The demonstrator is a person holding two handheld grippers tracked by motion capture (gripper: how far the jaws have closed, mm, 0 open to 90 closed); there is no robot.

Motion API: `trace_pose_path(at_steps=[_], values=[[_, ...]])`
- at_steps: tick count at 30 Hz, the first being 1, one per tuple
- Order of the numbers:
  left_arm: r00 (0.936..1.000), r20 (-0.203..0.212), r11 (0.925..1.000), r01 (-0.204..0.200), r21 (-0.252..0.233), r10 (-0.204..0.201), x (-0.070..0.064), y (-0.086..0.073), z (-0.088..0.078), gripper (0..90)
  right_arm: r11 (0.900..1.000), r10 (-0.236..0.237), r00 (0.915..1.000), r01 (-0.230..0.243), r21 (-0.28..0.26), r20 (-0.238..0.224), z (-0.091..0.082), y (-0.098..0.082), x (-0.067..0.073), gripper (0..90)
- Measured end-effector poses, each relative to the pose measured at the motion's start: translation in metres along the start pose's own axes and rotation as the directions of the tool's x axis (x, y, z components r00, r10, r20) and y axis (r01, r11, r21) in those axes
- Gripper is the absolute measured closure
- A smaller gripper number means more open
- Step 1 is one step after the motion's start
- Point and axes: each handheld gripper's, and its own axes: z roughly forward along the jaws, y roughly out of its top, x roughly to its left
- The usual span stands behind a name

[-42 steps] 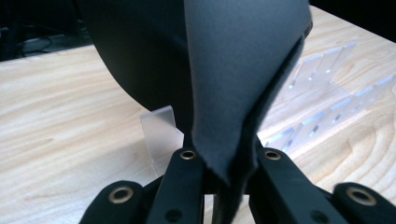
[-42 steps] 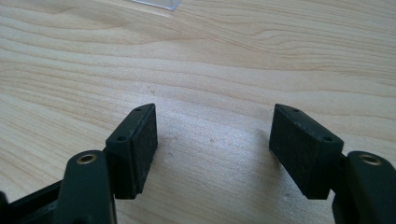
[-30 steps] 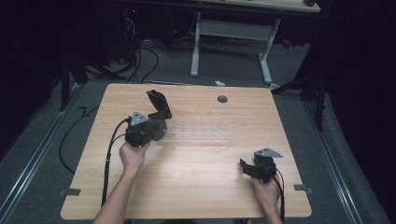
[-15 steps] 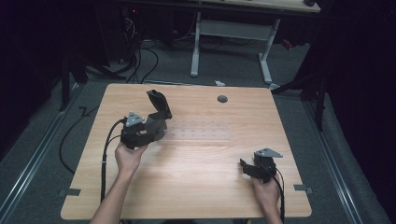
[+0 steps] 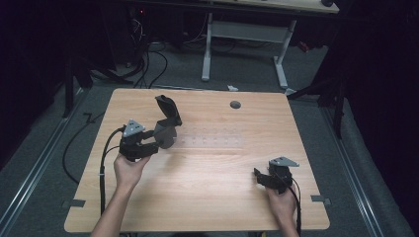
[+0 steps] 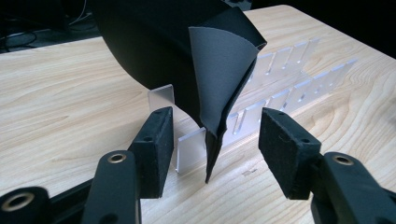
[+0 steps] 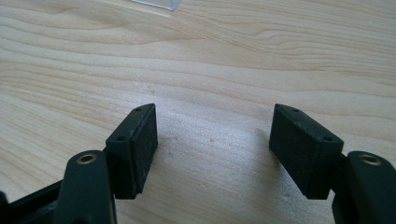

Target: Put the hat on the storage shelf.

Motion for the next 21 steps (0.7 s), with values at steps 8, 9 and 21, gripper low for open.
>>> trace_pose_path(at_steps=[8, 9, 21], values=[[0.9999, -0.005, 0.9999, 0.011, -0.013, -0.011, 0.004, 0.001, -0.011, 45.1, 1.0, 0.0, 1.0, 0.0, 0.0, 0.0, 0.0, 0.0, 0.0, 32.7], [0.9999, -0.008, 0.9999, 0.006, -0.013, -0.006, 0.004, 0.001, -0.013, 45.0, 1.0, 0.0, 1.0, 0.0, 0.0, 0.0, 0.0, 0.0, 0.0, 32.7], [0.9999, -0.003, 0.9994, 0.014, -0.033, -0.014, 0.004, 0.003, -0.03, 43.7, 1.0, 0.0, 1.0, 0.0, 0.0, 0.0, 0.0, 0.0, 0.0, 32.7]])
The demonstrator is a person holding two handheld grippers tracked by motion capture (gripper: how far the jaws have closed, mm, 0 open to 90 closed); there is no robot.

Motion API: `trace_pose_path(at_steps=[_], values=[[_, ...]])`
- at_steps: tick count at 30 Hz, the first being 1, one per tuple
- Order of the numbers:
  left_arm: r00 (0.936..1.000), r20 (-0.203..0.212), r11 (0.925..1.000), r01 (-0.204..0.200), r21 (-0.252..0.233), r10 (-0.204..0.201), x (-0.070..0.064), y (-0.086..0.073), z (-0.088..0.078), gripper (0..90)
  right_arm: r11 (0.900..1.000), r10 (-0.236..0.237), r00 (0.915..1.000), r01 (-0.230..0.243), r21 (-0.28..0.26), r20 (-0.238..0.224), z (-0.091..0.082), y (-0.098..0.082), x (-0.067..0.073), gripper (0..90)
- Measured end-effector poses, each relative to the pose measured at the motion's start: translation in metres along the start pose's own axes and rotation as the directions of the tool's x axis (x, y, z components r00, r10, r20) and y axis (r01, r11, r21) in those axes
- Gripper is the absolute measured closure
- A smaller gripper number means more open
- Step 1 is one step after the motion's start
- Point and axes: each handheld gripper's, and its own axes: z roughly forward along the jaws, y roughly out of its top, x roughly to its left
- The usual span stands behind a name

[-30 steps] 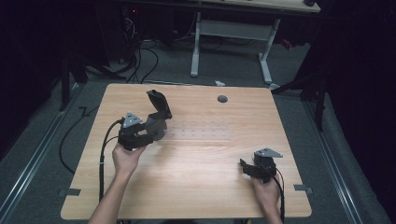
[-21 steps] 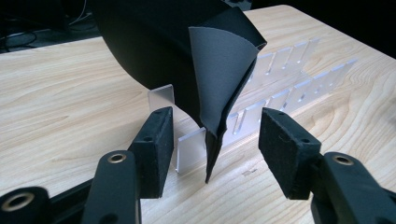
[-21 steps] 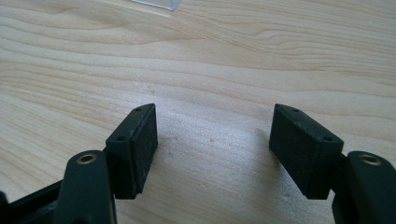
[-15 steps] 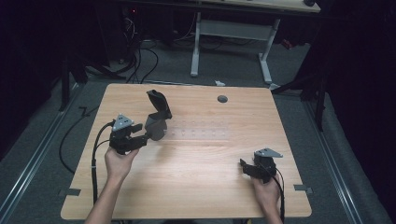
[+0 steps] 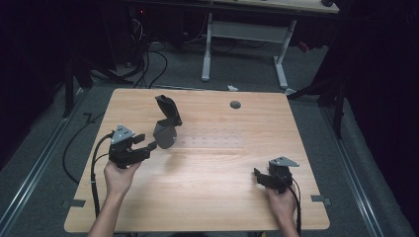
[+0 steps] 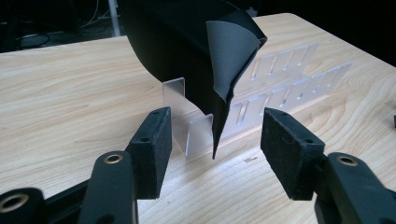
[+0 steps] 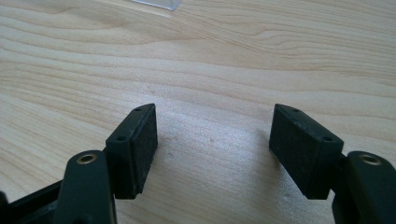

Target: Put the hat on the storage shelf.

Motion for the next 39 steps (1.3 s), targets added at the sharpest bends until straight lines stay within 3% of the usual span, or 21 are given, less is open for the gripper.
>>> trace_pose_path(at_steps=[14, 18, 30, 39], values=[[1.0, 0.007, 1.0, 0.005, 0.002, -0.005, 0.0, -0.006, -0.015, 43.7, 1.0, 0.0, 1.0, 0.0, 0.0, 0.0, 0.0, 0.0, 0.0, 32.6], [0.9996, 0.015, 0.9997, 0.025, -0.002, -0.025, 0.0, -0.01, -0.019, 43.2, 1.0, -0.001, 1.0, 0.001, 0.0, 0.0, 0.0, 0.0, 0.0, 32.7], [0.9977, 0.025, 0.9978, 0.062, 0.022, -0.063, 0.001, -0.023, -0.032, 41.8, 1.0, 0.0, 1.0, 0.0, 0.0, 0.001, 0.0, 0.0, 0.0, 32.7], [0.9977, 0.013, 0.9966, 0.066, 0.049, -0.067, 0.004, -0.039, -0.035, 40.7, 1.0, -0.002, 1.0, 0.002, 0.0, -0.001, 0.0, 0.0, 0.0, 32.7]])
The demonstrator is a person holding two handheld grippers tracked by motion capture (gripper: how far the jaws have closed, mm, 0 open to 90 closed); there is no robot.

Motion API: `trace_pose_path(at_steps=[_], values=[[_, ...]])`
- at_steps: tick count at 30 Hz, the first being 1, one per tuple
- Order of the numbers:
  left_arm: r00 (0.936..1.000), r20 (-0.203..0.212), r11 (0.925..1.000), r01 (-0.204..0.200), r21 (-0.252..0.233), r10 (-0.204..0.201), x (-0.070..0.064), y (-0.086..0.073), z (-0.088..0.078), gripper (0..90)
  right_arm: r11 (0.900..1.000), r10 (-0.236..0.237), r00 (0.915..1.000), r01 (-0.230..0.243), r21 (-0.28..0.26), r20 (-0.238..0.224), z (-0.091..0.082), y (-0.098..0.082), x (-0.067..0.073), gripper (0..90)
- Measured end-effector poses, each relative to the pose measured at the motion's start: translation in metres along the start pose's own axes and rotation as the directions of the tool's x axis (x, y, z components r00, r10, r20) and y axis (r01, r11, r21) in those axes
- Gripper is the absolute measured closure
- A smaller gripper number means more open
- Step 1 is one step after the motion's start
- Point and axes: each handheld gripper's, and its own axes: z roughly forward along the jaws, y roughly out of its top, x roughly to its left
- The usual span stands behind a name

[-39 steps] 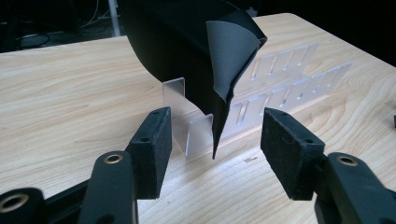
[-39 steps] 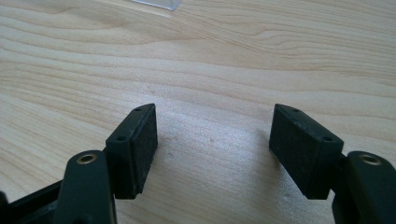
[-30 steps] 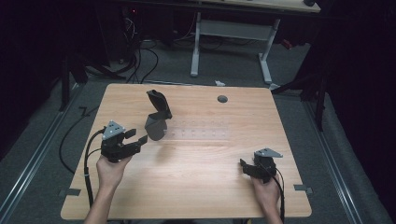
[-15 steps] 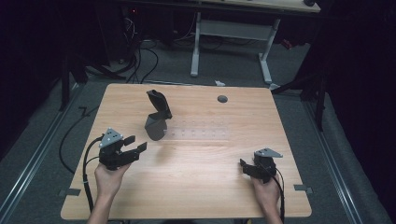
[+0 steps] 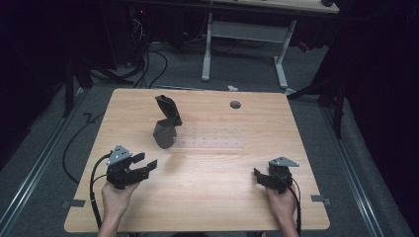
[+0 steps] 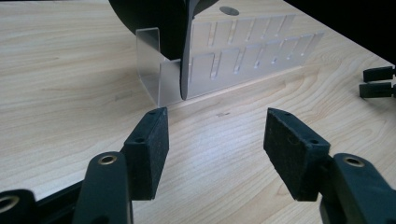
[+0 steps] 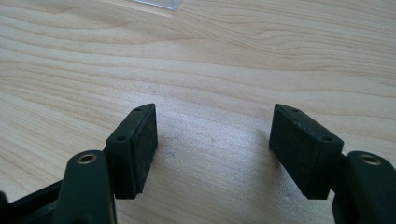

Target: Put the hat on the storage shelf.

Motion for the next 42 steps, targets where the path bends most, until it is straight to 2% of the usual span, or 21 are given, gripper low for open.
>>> trace_pose_path(at_steps=[8, 16, 21, 24, 28, 32, 34, 38, 40, 42], values=[[0.9991, -0.001, 0.9987, 0.042, 0.029, -0.042, 0.004, -0.01, -0.001, 35.5, 1.0, -0.001, 1.0, 0.001, 0.0, -0.001, 0.0, 0.0, 0.0, 32.7], [0.9988, -0.023, 0.9975, 0.044, 0.055, -0.043, 0.011, -0.022, 0.003, 34.9, 1.0, -0.001, 1.0, 0.001, 0.0, -0.001, 0.0, 0.0, 0.0, 32.7], [0.9995, -0.026, 0.998, 0.022, 0.059, -0.02, 0.011, -0.031, 0.006, 38.8, 1.0, -0.001, 1.0, 0.001, 0.0, -0.001, 0.0, 0.0, 0.0, 32.7], [0.9993, -0.035, 0.9973, -0.005, 0.074, 0.007, 0.013, -0.038, 0.009, 39.6, 1.0, -0.001, 1.0, 0.001, 0.0, -0.001, 0.0, 0.0, 0.0, 32.7], [0.9994, -0.035, 0.9956, -0.007, 0.093, 0.01, 0.014, -0.045, 0.016, 39.8, 1.0, -0.001, 1.0, 0.001, 0.0, -0.001, 0.0, 0.0, 0.0, 32.7], [0.998, -0.04, 0.9931, -0.046, 0.108, 0.05, 0.013, -0.054, 0.021, 39.4, 1.0, -0.001, 1.0, 0.001, 0.0, -0.002, 0.0, 0.0, 0.0, 32.7], [0.9963, -0.05, 0.9911, -0.063, 0.117, 0.069, 0.013, -0.059, 0.024, 38.9, 1.0, -0.001, 1.0, 0.001, 0.0, -0.002, 0.0, 0.0, 0.0, 32.7], [0.9903, -0.08, 0.9891, -0.105, 0.103, 0.113, 0.015, -0.064, 0.03, 37.9, 1.0, -0.001, 1.0, 0.001, 0.001, -0.002, 0.0, 0.0, 0.0, 32.7], [0.9902, -0.089, 0.9907, -0.099, 0.093, 0.107, 0.016, -0.065, 0.032, 37.9, 1.0, 0.0, 1.0, 0.0, 0.001, -0.002, 0.0, 0.0, 0.0, 32.7], [0.9873, -0.103, 0.9891, -0.111, 0.096, 0.121, 0.017, -0.068, 0.035, 37.6, 1.0, 0.0, 1.0, 0.0, 0.001, -0.002, 0.0, 0.0, 0.001, 32.7]])
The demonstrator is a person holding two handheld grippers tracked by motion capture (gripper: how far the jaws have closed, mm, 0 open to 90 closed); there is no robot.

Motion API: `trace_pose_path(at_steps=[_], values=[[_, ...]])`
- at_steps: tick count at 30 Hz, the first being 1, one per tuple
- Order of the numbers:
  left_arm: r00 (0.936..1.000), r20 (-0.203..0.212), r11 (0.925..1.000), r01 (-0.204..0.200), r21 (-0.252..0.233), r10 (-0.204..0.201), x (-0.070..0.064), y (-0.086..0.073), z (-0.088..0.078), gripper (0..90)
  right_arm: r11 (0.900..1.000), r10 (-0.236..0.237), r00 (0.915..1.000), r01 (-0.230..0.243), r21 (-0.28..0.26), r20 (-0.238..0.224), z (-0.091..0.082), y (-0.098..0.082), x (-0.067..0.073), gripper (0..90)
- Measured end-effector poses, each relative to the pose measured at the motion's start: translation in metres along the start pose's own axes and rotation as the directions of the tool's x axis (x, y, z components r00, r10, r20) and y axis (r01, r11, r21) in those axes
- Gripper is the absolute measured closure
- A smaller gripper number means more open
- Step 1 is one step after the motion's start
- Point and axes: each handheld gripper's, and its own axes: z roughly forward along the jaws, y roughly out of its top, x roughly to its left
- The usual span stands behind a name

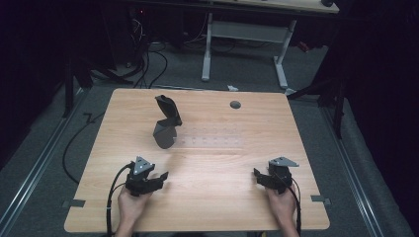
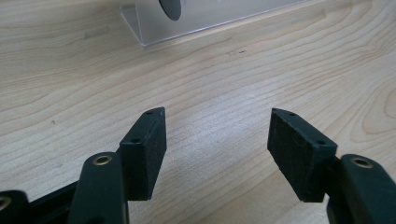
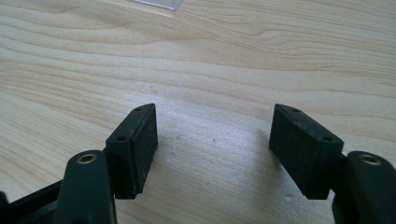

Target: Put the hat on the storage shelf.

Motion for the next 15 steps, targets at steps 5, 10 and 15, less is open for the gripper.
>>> trace_pose_path(at_steps=[5, 10, 15], values=[[0.9989, -0.027, 0.999, -0.038, 0.024, 0.038, -0.002, -0.009, 0.007, 35.0, 1.0, 0.0, 1.0, 0.0, 0.0, 0.001, 0.0, 0.0, 0.0, 32.7], [0.9967, -0.048, 0.9975, -0.065, 0.029, 0.066, -0.005, -0.015, 0.012, 33.5, 1.0, 0.0, 1.0, 0.0, 0.0, 0.001, 0.0, 0.0, 0.0, 32.7], [0.9969, -0.044, 0.9974, -0.063, 0.035, 0.065, -0.008, -0.016, 0.013, 31.0, 1.0, -0.001, 1.0, 0.001, 0.0, 0.0, 0.0, 0.0, 0.0, 32.7]])
